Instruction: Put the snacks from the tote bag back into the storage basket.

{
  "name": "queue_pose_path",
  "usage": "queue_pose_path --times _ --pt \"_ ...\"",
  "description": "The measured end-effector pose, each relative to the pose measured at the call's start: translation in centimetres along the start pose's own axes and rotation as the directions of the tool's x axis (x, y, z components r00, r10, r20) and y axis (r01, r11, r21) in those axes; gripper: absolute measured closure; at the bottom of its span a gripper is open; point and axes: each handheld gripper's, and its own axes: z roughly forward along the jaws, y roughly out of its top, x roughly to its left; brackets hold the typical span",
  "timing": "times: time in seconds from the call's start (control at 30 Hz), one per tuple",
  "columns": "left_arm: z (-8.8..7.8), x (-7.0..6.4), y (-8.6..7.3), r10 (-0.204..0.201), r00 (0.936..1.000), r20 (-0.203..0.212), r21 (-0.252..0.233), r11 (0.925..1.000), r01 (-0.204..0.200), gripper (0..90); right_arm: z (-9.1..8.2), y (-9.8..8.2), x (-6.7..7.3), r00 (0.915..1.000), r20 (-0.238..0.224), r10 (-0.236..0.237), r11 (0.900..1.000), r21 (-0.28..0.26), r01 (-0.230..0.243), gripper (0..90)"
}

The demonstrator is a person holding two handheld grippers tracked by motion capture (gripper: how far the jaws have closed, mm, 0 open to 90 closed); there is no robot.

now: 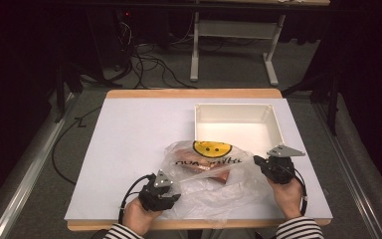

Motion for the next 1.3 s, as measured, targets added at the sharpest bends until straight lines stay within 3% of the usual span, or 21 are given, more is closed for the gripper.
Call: queue_pose_path --times 0.13,0.2,0.33,0.43,0.53,0.77,0.87,1.07,1.13,1.3 --pt "0.0 0.0 0.1 -0.006 1.0000 0.006 0.003 1.0000 0.006 58.7 0.9 0.1 -0.5 0.9999 0.009 0.010 1.000 0.024 -0.010 90.0" --pt "0.0 0.0 0.2 -0.031 0.9995 0.009 0.011 0.9994 0.031 56.8 1.1 0.0 -0.4 0.9999 0.009 0.008 0.999 0.032 -0.008 90.0" --pt "-0.1 -0.6 0.6 -0.005 0.9996 -0.029 0.031 0.9995 0.006 50.2 1.2 -0.1 -0.2 0.9999 -0.006 -0.009 0.999 0.044 0.009 90.0" --pt "-1.0 -1.1 0.9 0.026 0.9990 -0.037 -0.026 0.9993 -0.027 49.3 1.1 -0.4 0.1 0.9997 -0.018 -0.019 0.998 0.052 0.020 83.1" --pt "-1.8 -1.2 1.0 0.027 0.9992 -0.031 -0.069 0.9972 -0.029 48.6 0.6 -0.5 0.2 0.9993 -0.023 -0.029 0.998 0.047 0.030 74.1" --pt "-2.6 -1.0 1.2 0.016 0.9989 -0.044 -0.089 0.9958 -0.020 46.0 -1.5 -0.1 1.0 0.9974 -0.061 -0.040 0.999 0.003 0.040 59.2" --pt "-3.4 -1.1 1.6 0.017 0.9977 -0.065 -0.123 0.9921 -0.025 45.8 -2.5 0.3 1.8 0.9949 -0.070 -0.073 0.997 -0.031 0.071 53.4" --pt "-4.5 -1.1 2.0 0.012 0.9968 -0.079 -0.163 0.9864 -0.025 45.1 -3.5 0.7 4.0 0.9809 -0.111 -0.159 0.986 -0.056 0.154 48.4" --pt "-4.8 -1.0 2.1 0.001 0.9966 -0.082 -0.161 0.9869 -0.015 44.8 -3.5 0.8 4.9 0.9723 -0.137 -0.189 0.981 -0.056 0.183 45.9" --pt "-5.0 -0.4 2.2 -0.035 0.9971 -0.068 -0.167 0.9858 0.023 43.3 -2.4 0.5 6.5 0.9527 -0.194 -0.234 0.971 -0.006 0.238 42.2"
